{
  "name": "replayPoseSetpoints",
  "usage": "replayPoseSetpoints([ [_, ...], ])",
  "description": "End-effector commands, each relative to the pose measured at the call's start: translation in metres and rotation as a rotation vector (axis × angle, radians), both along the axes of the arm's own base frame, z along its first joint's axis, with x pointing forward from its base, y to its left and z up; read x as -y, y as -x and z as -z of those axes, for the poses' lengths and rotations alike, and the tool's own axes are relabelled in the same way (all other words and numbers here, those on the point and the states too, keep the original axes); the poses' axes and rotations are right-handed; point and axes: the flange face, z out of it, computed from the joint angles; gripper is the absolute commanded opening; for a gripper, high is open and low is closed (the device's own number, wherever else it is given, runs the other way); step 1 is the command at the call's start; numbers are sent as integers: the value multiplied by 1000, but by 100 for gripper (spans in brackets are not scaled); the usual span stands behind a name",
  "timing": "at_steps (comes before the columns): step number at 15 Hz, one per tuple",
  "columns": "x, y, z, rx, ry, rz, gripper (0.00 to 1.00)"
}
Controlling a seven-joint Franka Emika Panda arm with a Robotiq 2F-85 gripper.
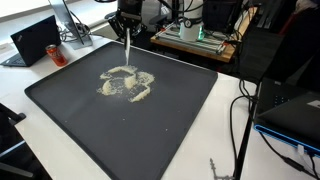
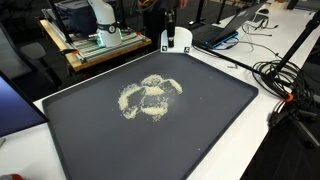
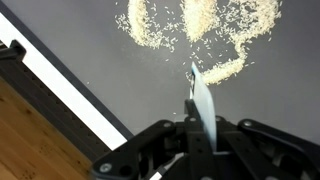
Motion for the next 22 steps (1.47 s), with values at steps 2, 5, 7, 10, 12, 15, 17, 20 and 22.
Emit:
replayPoseSetpoints([
  [2,30,-22,-31,-116,-44,109,1],
  [5,49,-31,-45,-193,-48,173,1],
  [7,60,-39,-54,-223,-59,207,1],
  [10,77,-52,-63,-246,-88,250,1],
  [12,92,-62,-67,-260,-117,284,1],
  [15,122,-78,-67,-277,-181,347,1],
  [17,146,-87,-64,-282,-227,404,1],
  [20,187,-96,-53,-295,-314,499,1],
  [22,212,-98,-45,-296,-379,564,1],
])
